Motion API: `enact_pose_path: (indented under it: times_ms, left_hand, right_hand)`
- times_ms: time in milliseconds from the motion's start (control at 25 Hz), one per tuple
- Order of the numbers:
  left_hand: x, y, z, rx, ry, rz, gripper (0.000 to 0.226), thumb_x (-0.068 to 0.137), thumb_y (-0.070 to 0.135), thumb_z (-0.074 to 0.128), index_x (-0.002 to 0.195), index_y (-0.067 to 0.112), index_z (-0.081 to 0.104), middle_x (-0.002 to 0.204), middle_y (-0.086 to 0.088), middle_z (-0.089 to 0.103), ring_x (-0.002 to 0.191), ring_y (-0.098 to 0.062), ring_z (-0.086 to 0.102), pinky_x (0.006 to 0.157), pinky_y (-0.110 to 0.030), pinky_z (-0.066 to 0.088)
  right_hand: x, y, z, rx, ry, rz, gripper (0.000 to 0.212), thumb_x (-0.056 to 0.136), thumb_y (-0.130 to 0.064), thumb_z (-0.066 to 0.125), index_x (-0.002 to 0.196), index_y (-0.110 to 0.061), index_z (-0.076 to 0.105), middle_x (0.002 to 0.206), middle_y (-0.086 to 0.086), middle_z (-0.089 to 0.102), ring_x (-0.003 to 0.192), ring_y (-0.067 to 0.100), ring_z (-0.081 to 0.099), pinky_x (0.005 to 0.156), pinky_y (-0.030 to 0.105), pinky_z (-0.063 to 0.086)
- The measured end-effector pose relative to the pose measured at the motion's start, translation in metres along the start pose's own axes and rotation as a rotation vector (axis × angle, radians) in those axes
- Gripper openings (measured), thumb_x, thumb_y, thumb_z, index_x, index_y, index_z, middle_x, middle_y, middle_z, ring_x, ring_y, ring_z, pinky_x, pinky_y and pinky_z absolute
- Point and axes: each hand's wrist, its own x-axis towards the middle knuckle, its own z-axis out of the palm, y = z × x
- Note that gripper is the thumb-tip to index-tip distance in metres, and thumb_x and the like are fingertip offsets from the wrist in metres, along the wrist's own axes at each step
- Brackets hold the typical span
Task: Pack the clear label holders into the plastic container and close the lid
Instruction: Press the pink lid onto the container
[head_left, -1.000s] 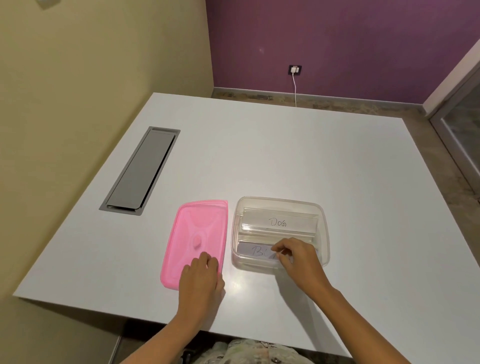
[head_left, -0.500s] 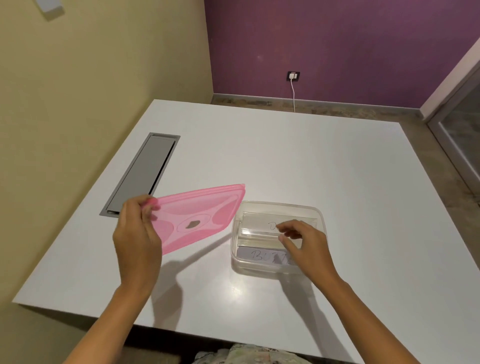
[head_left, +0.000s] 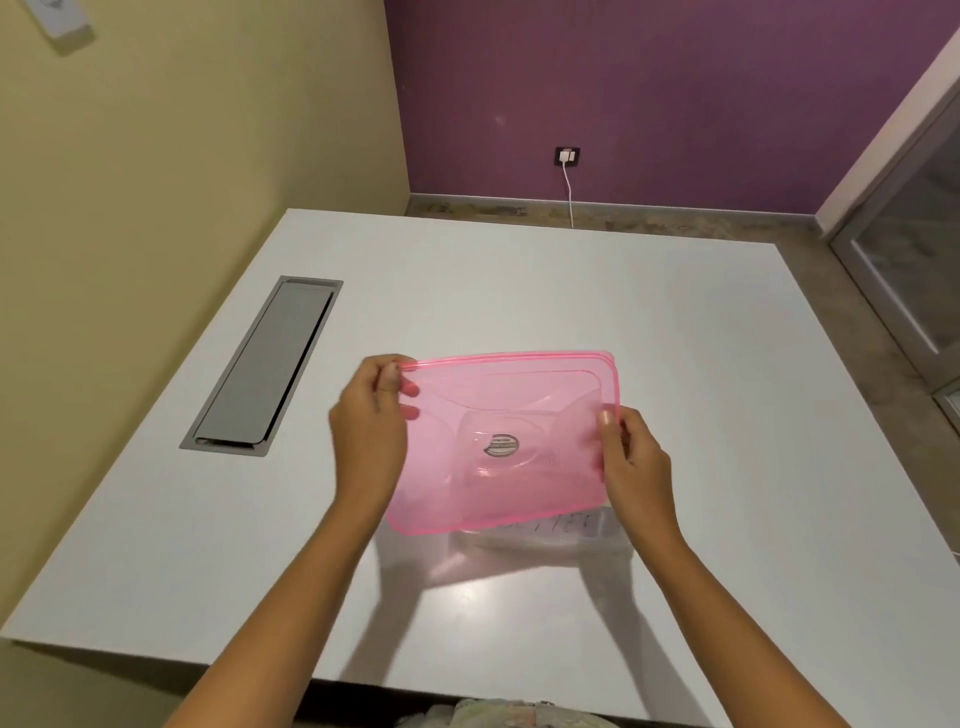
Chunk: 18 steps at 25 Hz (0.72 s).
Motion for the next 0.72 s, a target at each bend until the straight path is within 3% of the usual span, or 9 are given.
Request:
enact_pose_path:
  times_ms: [80,200,400,520,720]
  left_hand:
    - [0.003,-0.016,0.026,0.04,-0.045,-0.056,0.025,0.1,0.015,0.042,0.098,0.018,0.067,0.074,0.003,0.067,0.054,-0.001,0.058,0.057,-0.021,0.039]
    - [0.0,-0.045,0.058,0.175,-0.117,-0.069,0.025,0.099,0.011,0.041,0.099,0.007,0.067,0.081,-0.007,0.069,0.073,-0.018,0.059,0.062,-0.015,0.032]
    - [-0.002,-0.073,0.087,0.378,-0.281,-0.008,0.027,0.1,0.013,0.035,0.096,0.007,0.061,0.091,-0.011,0.065,0.089,-0.03,0.057,0.076,-0.042,0.049]
    - [0.004,-0.071,0.096,0.461,-0.268,0.073,0.026,0.099,0.013,0.037,0.097,0.007,0.062,0.095,-0.013,0.063,0.09,-0.03,0.055,0.077,-0.045,0.049]
    - [0.011,-0.074,0.101,0.571,-0.249,0.172,0.023,0.096,0.006,0.042,0.094,0.004,0.065,0.096,-0.014,0.063,0.087,-0.032,0.054,0.075,-0.046,0.048]
  right_hand:
    - [0.002,0.016,-0.006,-0.058,0.087,0.058,0.027,0.097,-0.036,0.044,0.111,-0.022,0.062,0.096,-0.001,0.066,0.083,0.018,0.06,0.077,0.028,0.045]
    - [0.0,0.041,-0.01,-0.13,0.216,0.127,0.029,0.096,-0.023,0.049,0.119,-0.013,0.062,0.112,0.007,0.063,0.088,0.02,0.057,0.084,0.029,0.042]
    - [-0.002,0.068,-0.008,-0.209,0.327,0.141,0.028,0.095,-0.016,0.049,0.118,-0.008,0.063,0.108,0.013,0.061,0.089,0.024,0.057,0.084,0.03,0.043]
    - [-0.001,0.075,-0.005,-0.229,0.34,0.156,0.028,0.095,-0.018,0.048,0.116,-0.01,0.063,0.105,0.009,0.06,0.097,0.027,0.056,0.086,0.035,0.045]
    - [0.009,0.081,-0.001,-0.214,0.314,0.154,0.025,0.095,-0.015,0.047,0.114,-0.01,0.062,0.109,0.008,0.056,0.088,0.018,0.052,0.081,0.027,0.037]
